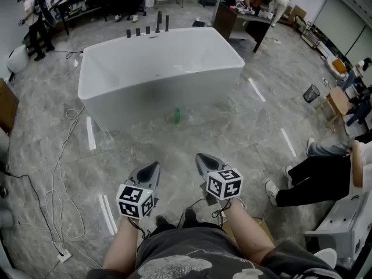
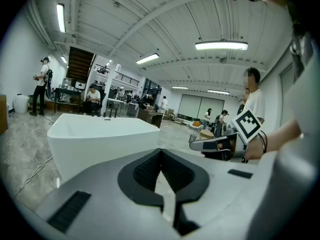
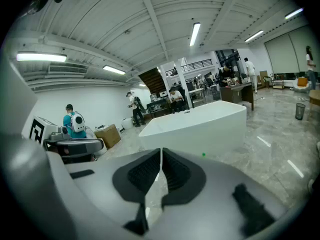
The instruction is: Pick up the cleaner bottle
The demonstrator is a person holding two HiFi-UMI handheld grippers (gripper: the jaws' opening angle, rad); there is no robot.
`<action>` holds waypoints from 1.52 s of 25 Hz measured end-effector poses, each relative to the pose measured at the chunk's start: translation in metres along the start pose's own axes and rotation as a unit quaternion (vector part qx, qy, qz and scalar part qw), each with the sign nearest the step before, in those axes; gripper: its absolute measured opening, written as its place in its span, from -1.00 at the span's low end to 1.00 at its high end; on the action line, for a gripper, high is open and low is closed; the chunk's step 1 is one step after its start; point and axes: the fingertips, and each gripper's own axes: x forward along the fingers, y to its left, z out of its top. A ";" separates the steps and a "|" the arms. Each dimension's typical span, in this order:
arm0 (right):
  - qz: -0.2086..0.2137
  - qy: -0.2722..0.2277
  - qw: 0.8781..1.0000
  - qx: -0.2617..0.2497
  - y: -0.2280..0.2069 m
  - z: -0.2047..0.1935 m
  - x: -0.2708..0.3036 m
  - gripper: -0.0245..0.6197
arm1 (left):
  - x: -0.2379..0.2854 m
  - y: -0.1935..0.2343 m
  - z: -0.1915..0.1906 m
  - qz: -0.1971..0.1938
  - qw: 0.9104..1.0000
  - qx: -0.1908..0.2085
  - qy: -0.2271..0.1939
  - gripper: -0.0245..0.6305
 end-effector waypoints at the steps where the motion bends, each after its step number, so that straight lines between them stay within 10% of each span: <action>1: 0.000 -0.001 1.000 -0.001 -0.002 0.001 -0.003 -0.82 | 0.002 -0.005 0.001 -0.002 1.000 0.002 0.000 -0.88; 21: -0.005 -0.016 1.000 0.000 -0.039 -0.006 -0.034 -0.82 | 0.033 -0.050 -0.005 -0.013 1.000 0.010 0.008 -0.88; 38: -0.008 -0.004 0.998 0.057 -0.131 -0.016 -0.038 -0.82 | 0.072 -0.054 0.003 0.059 0.998 0.015 0.012 -0.88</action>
